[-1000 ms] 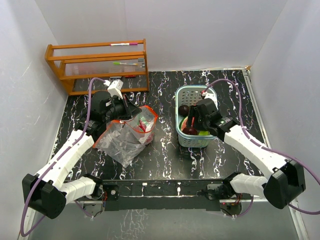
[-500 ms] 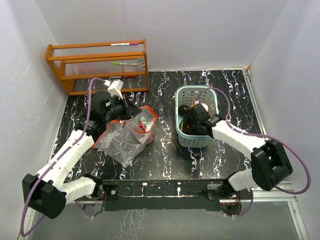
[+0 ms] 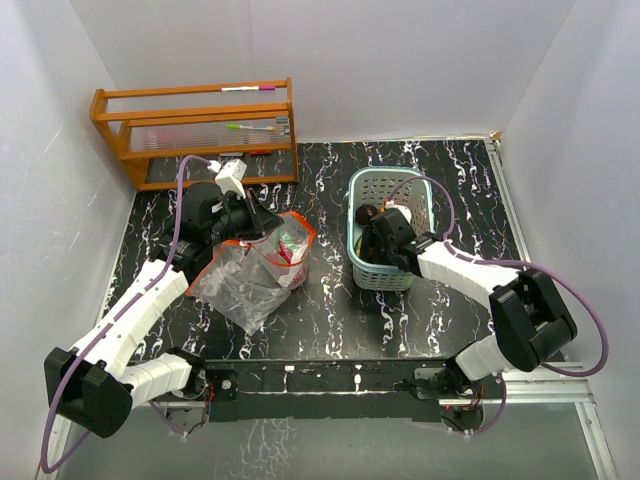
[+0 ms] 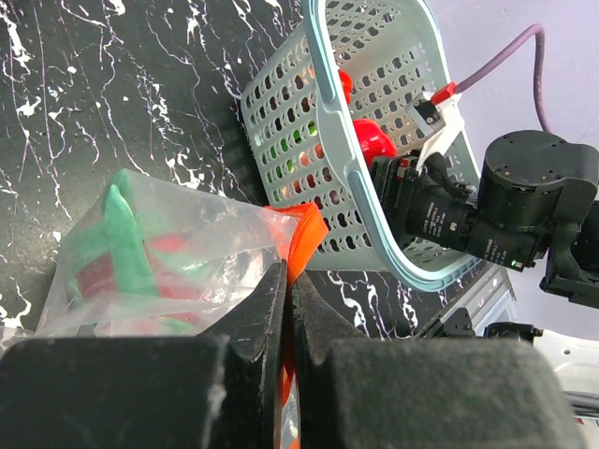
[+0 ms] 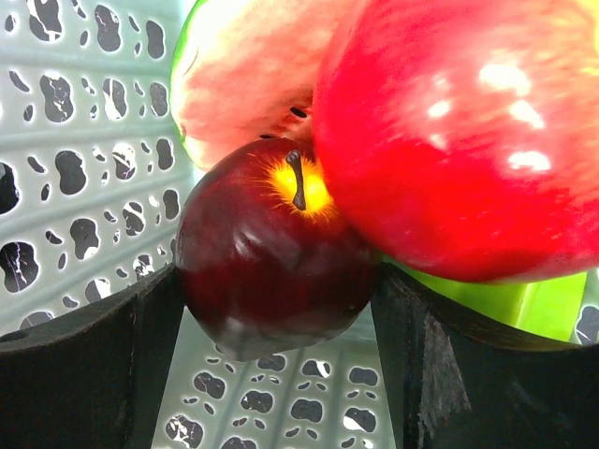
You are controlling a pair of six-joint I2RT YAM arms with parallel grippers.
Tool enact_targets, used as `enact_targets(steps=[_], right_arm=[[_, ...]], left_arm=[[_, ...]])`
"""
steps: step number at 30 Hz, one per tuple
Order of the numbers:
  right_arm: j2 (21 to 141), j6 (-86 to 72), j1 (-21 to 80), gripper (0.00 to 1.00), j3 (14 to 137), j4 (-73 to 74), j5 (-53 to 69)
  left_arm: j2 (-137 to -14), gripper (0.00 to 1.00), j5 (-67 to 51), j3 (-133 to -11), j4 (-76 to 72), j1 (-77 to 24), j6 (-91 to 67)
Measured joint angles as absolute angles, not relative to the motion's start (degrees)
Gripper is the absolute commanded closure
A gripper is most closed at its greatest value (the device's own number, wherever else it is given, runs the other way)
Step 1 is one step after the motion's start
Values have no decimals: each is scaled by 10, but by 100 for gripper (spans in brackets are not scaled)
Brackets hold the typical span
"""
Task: Place the food in the zip-top bag and seal the zipper
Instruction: Pick up the fake fruit from the bin.
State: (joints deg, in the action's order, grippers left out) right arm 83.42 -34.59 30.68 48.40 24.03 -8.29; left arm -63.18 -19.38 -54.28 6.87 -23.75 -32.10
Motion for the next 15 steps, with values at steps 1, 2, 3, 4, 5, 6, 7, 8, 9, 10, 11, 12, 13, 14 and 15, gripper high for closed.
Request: enact_targets(steps=[1, 2, 3, 4, 5, 6, 7, 8, 9, 10, 11, 12, 13, 14, 15], right_arm=[[833, -346, 307, 57, 482, 237, -84], [832, -346, 307, 60, 481, 235, -86], [831, -346, 307, 62, 480, 234, -86], [830, -346, 307, 63, 479, 233, -86], [828, -346, 307, 64, 478, 233, -86], [826, -345, 307, 64, 478, 235, -86], [823, -345, 307, 64, 478, 238, -86], [819, -345, 307, 64, 478, 244, -87], [813, -344, 307, 64, 478, 253, -87], [803, -343, 307, 64, 478, 262, -87], [790, -343, 307, 64, 479, 272, -87], [775, -342, 307, 64, 479, 281, -87], [759, -341, 307, 64, 481, 289, -87], [741, -339, 307, 64, 485, 298, -88], [725, -337, 307, 64, 490, 303, -89]], left_arm=[[-632, 100, -194, -542, 69, -237, -321], [-632, 100, -194, -542, 69, -237, -321], [-632, 100, -194, -542, 69, -237, -321], [-632, 100, -194, -541, 69, -237, -321], [-632, 100, -194, -540, 69, -237, -321], [-632, 100, -194, -540, 69, -237, -321], [-632, 100, -194, -539, 69, -237, -321], [-632, 100, -194, -538, 69, -237, -321], [-632, 100, -194, -538, 69, -237, -321], [-632, 100, -194, -538, 69, -237, -321], [-632, 100, -194, -538, 69, -237, -321], [-632, 100, -194, -538, 69, -237, -321], [-632, 100, -194, -538, 69, -237, -321], [-632, 100, -194, -538, 69, -237, -321], [-632, 100, -194, -538, 69, -237, -321]])
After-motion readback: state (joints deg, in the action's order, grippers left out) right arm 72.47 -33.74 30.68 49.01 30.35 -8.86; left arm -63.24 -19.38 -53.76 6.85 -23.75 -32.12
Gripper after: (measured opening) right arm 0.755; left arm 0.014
